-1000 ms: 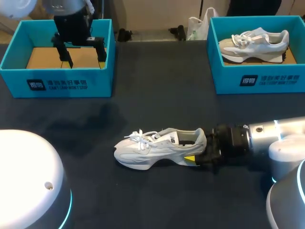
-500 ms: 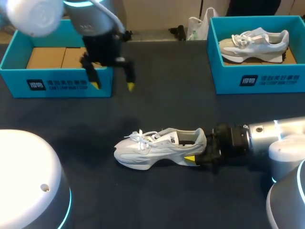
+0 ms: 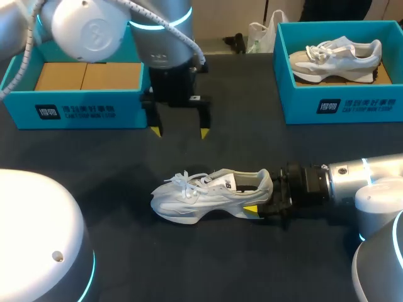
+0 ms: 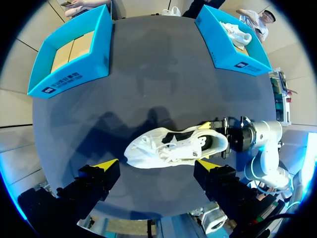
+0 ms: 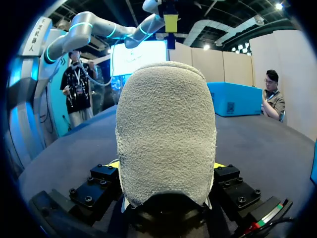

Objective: Take the shoe out of the shoebox, open the shoe tongue, remove and reinsert the insole, then place the shoe into the shoebox

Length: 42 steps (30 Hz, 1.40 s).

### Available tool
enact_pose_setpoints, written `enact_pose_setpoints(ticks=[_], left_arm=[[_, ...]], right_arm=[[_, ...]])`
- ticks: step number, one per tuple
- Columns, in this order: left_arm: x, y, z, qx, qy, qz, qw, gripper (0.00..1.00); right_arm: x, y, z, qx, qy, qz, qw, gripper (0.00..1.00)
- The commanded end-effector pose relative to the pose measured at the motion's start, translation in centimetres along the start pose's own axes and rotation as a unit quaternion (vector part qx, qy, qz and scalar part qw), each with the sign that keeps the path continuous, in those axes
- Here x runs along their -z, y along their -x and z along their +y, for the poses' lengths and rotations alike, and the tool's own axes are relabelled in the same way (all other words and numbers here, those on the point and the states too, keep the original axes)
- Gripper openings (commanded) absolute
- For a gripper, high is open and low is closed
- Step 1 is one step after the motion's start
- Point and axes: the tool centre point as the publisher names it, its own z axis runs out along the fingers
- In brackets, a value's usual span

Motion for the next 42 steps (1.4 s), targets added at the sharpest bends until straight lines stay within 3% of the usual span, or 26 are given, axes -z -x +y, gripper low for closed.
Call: enact_pose_setpoints(ticks=[1,4,8,16,21,26,42], left_arm=[[0.0,0.0,0.0,0.000,0.000,0.000,1.000,1.00],[-1.8,-1.8,0.3,0.012,-0.015,-0.034,0.999,1.00],[-3.5,-4.0,0.3,0.018,0.000,-0.050,0.999,1.00],[-5.6,-6.1,-0.4,0.021,0.040,-0.065,0.997,1.00],[-6.9,-7.3,0.5,0.011,0.047,-0.089,0.995,1.00],[-8.0,-8.1,1.6,0.003,0.045,-0.113,0.993,1.00],[-11.6,-8.0,1.7,0.032,0.056,-0.159,0.985,1.00]], right_arm=[[-0.3,-0.1,0.1,-0.001,-0.004,0.000,1.000,0.00],[-0.3,-0.1,0.1,-0.001,-0.004,0.000,1.000,0.00],[-0.3,-0.1,0.1,-0.001,-0.004,0.000,1.000,0.00],[-0.3,-0.1,0.1,-0.001,-0.004,0.000,1.000,0.00],[-0.3,-0.1,0.1,-0.001,-0.004,0.000,1.000,0.00],[-0.3,-0.1,0.1,-0.001,-0.004,0.000,1.000,0.00],[-0.3,-0.1,0.1,-0.001,-0.004,0.000,1.000,0.00]])
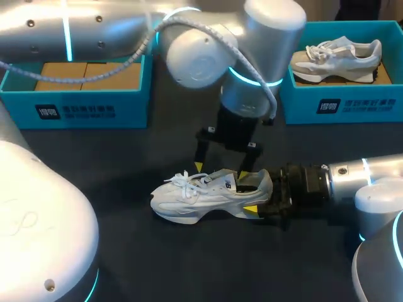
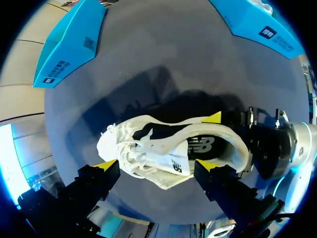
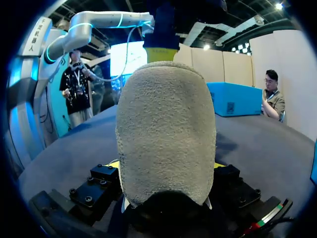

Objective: Take the shoe out of the shoebox, open the shoe tongue, remove and reinsert the insole, then place the shoe into the shoebox

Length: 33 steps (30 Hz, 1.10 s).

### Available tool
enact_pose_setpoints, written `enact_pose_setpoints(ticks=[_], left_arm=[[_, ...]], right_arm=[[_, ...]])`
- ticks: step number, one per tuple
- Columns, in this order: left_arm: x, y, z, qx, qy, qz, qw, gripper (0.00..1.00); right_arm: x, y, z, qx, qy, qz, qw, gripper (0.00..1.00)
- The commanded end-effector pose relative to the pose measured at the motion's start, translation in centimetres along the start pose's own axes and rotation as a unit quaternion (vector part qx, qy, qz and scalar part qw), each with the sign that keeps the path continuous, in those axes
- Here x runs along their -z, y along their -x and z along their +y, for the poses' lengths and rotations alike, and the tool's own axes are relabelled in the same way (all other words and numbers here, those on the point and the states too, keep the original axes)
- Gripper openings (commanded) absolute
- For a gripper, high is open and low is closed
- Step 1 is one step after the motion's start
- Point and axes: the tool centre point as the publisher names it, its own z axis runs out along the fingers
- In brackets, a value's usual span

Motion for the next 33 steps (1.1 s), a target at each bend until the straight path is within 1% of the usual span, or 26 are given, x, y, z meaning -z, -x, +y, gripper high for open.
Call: enact_pose_setpoints(ticks=[1,9,17,29,33], left_arm=[[-0.9,-0.8,-0.2,0.002,0.006,-0.017,1.000,1.00],[-2.1,-1.2,0.0,0.018,0.014,-0.042,0.999,1.00],[-3.0,-1.3,0.2,0.036,0.010,-0.072,0.997,1.00],[-4.7,-0.5,0.3,0.042,0.017,-0.111,0.993,1.00],[-4.8,-0.2,0.5,0.041,0.015,-0.116,0.992,1.00]], right_arm=[[-0.3,-0.1,0.1,-0.001,-0.004,0.000,1.000,0.00],[-0.3,-0.1,0.1,-0.001,-0.004,0.000,1.000,0.00],[-0.3,-0.1,0.1,-0.001,-0.004,0.000,1.000,0.00],[-0.3,-0.1,0.1,-0.001,-0.004,0.000,1.000,0.00],[-0.3,-0.1,0.1,-0.001,-0.004,0.000,1.000,0.00]])
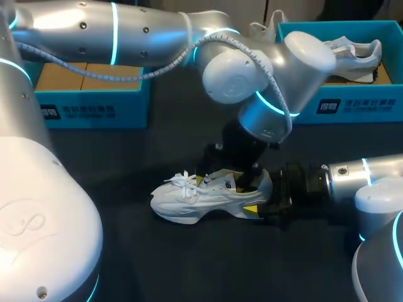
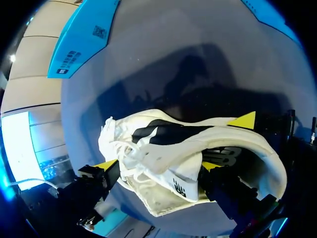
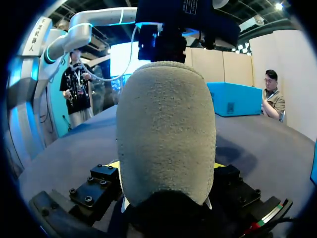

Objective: Take the shoe out of the shoebox, open the shoe tongue, remove and reinsert the insole, then place the shoe into the shoebox

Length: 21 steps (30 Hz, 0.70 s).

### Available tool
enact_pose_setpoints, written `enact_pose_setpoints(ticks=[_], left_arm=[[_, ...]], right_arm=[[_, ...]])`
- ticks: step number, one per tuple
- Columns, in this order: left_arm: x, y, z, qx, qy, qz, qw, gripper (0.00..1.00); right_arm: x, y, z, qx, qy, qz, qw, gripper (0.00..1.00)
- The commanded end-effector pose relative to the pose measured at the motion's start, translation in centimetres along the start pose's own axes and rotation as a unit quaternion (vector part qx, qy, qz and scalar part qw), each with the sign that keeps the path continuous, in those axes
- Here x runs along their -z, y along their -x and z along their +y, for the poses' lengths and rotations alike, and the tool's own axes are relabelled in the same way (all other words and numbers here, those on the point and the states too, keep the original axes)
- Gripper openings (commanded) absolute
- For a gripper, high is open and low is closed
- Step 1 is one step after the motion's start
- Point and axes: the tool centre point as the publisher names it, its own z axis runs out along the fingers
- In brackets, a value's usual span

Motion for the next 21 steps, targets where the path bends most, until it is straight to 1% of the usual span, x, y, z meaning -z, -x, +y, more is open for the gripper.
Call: enact_pose_setpoints(ticks=[1,4,6,7,9,11,16,19,21], left_arm=[[-0.1,-0.1,0.2,0.001,-0.001,-0.006,1.000,1.00],[-0.1,0.4,0.3,0.002,-0.001,-0.008,1.000,0.96],[0.0,0.8,0.3,0.001,-0.002,-0.009,1.000,0.87],[0.1,1.1,0.4,0.001,-0.002,-0.009,1.000,0.85],[0.3,1.6,0.3,0.003,-0.003,-0.004,1.000,0.73],[0.6,2.1,0.2,0.007,-0.004,0.003,1.000,0.63],[1.2,3.1,0.4,0.009,-0.007,0.019,1.000,0.58],[1.4,3.5,0.3,0.010,-0.011,0.030,0.999,0.57],[1.6,3.8,0.3,0.012,-0.011,0.036,0.999,0.52]], right_arm=[[-0.3,-0.1,0.1,-0.001,-0.004,0.000,1.000,0.00],[-0.3,-0.1,0.1,-0.001,-0.004,0.000,1.000,0.00],[-0.3,-0.1,0.1,-0.001,-0.004,0.000,1.000,0.00],[-0.3,-0.1,0.1,-0.001,-0.004,0.000,1.000,0.00],[-0.3,-0.1,0.1,-0.001,-0.004,0.000,1.000,0.00],[-0.3,-0.1,0.1,-0.001,-0.004,0.000,1.000,0.00],[-0.3,-0.1,0.1,-0.001,-0.004,0.000,1.000,0.00],[-0.3,-0.1,0.1,-0.001,-0.004,0.000,1.000,0.00],[-0.3,-0.1,0.1,-0.001,-0.004,0.000,1.000,0.00]])
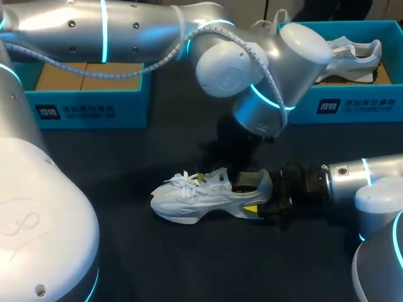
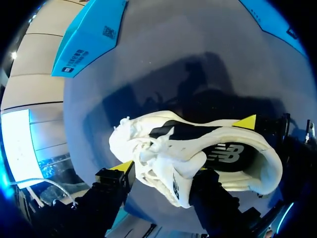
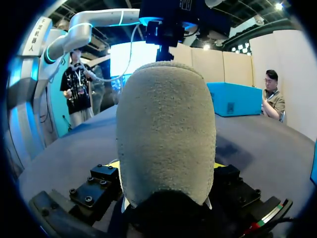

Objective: Take the shoe out of the shoebox, open the shoe tongue, remove and reinsert the insole, then place the shoe into the shoebox

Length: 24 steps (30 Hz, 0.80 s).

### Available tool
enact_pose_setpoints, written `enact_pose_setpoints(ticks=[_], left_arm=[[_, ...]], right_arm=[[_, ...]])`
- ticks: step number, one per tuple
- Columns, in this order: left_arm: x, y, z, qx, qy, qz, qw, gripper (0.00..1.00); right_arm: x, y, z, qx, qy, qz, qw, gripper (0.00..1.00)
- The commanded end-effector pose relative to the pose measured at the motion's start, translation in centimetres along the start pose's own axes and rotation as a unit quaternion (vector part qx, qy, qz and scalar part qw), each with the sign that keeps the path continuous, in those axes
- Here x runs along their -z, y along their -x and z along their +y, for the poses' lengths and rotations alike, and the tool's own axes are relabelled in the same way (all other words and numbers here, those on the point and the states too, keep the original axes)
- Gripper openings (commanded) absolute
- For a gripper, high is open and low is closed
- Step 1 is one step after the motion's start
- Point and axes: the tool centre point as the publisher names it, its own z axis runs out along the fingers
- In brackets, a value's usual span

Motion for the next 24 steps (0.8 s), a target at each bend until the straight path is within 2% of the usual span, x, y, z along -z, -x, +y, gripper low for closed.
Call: enact_pose_setpoints(ticks=[1,7,10,13,15,17,24], left_arm=[[0.3,1.7,0.2,0.003,-0.005,0.033,0.999,0.49],[0.6,2.0,0.2,0.004,-0.006,0.045,0.999,0.44],[0.8,1.7,0.2,0.007,-0.008,0.053,0.999,0.38],[0.8,1.6,0.3,0.006,-0.008,0.059,0.998,0.25],[0.8,1.6,0.2,0.007,-0.008,0.067,0.998,0.09],[0.8,1.7,0.1,0.010,-0.008,0.072,0.997,0.00],[0.8,3.1,0.0,0.002,-0.008,0.139,0.990,0.00]], right_arm=[[-0.3,-0.1,0.1,-0.001,-0.004,0.000,1.000,0.00],[-0.3,-0.1,0.1,-0.001,-0.004,0.000,1.000,0.00],[-0.3,-0.1,0.1,-0.001,-0.004,0.000,1.000,0.00],[-0.3,-0.1,0.1,-0.001,-0.004,0.000,1.000,0.00],[-0.3,-0.1,0.1,-0.001,-0.004,0.000,1.000,0.00],[-0.3,-0.1,0.1,-0.001,-0.004,0.000,1.000,0.00],[-0.3,-0.1,0.1,-0.001,-0.004,0.000,1.000,0.00]])
